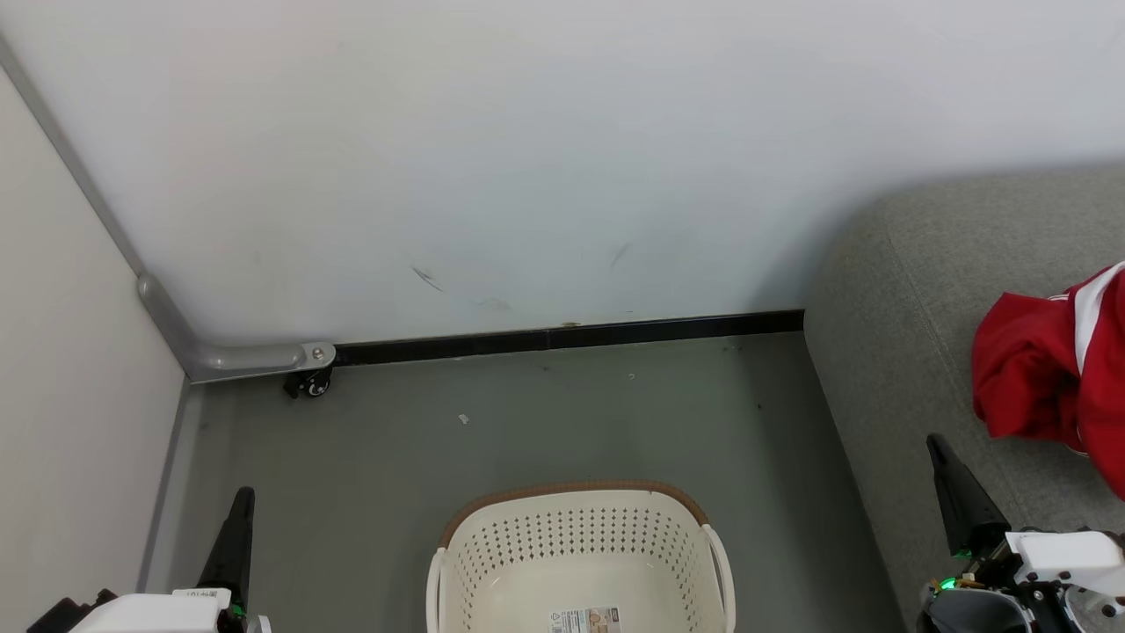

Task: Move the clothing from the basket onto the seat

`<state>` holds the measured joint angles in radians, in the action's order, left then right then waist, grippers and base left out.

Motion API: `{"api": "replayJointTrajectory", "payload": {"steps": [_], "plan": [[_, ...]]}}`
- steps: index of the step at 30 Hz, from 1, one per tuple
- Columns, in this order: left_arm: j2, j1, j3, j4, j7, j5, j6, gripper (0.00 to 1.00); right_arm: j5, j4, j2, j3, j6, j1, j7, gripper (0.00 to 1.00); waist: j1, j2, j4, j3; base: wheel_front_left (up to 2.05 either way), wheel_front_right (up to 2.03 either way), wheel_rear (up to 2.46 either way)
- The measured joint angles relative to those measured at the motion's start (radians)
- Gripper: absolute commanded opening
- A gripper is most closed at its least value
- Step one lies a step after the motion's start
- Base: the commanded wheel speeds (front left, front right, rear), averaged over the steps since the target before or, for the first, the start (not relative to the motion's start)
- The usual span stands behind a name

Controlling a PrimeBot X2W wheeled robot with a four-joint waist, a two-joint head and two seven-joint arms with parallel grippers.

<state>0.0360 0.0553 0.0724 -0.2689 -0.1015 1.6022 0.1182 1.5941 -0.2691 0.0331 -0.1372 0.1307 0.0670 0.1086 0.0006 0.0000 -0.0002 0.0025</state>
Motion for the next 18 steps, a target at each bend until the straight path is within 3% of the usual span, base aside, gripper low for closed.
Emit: {"api": "replayJointTrajectory", "payload": {"steps": [18], "plan": [[0.0, 0.002, 0.0, -0.005, 0.0, 0.0, 0.0, 0.0, 0.0, 0.0, 0.0, 0.0, 0.0, 0.0, 0.0, 0.0, -0.0001, 0.0, 0.0, 0.0, 0.0, 0.0, 0.0]]}}
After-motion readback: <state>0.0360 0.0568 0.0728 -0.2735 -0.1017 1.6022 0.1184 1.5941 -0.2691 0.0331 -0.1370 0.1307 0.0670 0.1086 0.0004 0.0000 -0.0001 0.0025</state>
